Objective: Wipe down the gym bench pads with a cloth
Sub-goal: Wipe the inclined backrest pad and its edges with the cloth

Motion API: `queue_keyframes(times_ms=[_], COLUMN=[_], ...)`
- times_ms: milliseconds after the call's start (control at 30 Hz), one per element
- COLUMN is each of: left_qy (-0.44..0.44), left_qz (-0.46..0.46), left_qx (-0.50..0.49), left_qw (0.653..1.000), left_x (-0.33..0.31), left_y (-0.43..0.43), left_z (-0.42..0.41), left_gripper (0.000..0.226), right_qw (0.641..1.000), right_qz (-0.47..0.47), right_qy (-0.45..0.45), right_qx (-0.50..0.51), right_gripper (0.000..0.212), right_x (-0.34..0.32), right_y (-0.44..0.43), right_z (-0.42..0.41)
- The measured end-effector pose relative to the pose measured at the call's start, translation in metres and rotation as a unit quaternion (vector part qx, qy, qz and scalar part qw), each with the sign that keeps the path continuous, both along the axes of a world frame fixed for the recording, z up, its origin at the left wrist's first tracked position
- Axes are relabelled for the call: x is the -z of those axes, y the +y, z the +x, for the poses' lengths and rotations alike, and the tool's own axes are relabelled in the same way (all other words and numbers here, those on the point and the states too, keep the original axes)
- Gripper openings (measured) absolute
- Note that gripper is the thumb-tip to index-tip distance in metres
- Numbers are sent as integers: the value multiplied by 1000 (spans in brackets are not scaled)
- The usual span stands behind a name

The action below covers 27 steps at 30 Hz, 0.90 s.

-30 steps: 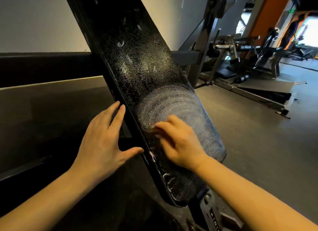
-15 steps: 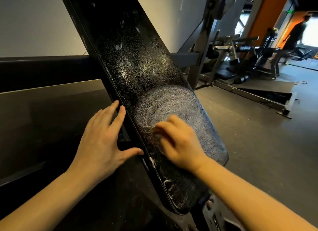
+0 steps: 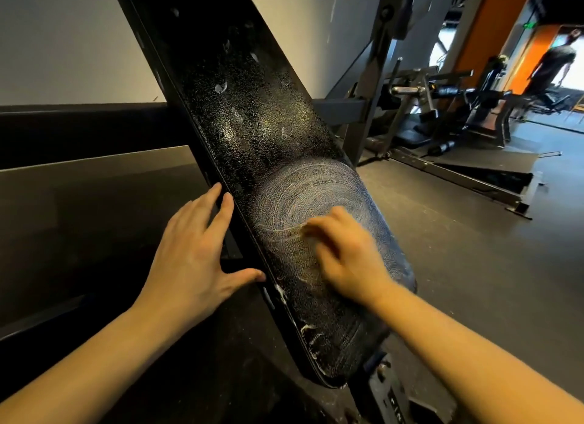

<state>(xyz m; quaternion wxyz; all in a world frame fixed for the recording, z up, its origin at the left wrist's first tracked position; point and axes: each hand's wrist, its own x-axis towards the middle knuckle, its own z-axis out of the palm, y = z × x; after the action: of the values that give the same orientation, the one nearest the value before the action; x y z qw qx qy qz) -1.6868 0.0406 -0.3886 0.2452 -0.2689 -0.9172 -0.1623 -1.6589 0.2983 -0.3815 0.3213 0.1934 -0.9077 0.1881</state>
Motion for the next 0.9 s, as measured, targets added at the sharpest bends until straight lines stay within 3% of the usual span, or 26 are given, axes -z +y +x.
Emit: queue_keyframes(times_ms=[100,167,233,300,400,467,533,633,700,800,833,900], left_qy=[-11,-12,-11,-6,-1,-5,-12,-19,-17,-14,-16,-22], left_qz=[5,-1,-2,-2,-2,3,11,10,7,7,9,8], left_qx=[-7,-6,-7,-4,-1,0,0,2,4,5,4,-1], left_qw=[1000,1000,1000,1000,1000,1000,1000,1000,1000,1000,1000,1000], left_x=[1,1,0,-1,-2,-4,-4,-5,-6,-5,-5,-5], left_y=[2,2,1,1,0,0,1,1,0,-1,-1,1], left_z=[1,1,1,1,2,3,4,5,6,5,5,7], left_gripper=[121,121,121,120,119,121,123,123,122,122,122,122], right_qw=[958,938,960,993,994,998,996,963,976,998,997,998], right_qz=[-127,-143,-141,-97,21,22,-51,-150,-148,-33,8,28], right_qy=[-21,-23,8,20,-30,-17,-1,6,8,-27,-44,-50], right_qx=[255,315,240,69,-106,-53,77,224,158,-37,-60,-3], right_gripper=[15,17,13,13,24,21,16,12,14,18,22,26], right_x=[-10,-21,-25,-13,16,25,25,13,11,34,43,52], right_y=[62,45,-10,-61,-53,-9,28,17,-27,-53,-42,3], right_z=[-43,-62,-57,-19,47,50,25,-13,-1,64,80,85])
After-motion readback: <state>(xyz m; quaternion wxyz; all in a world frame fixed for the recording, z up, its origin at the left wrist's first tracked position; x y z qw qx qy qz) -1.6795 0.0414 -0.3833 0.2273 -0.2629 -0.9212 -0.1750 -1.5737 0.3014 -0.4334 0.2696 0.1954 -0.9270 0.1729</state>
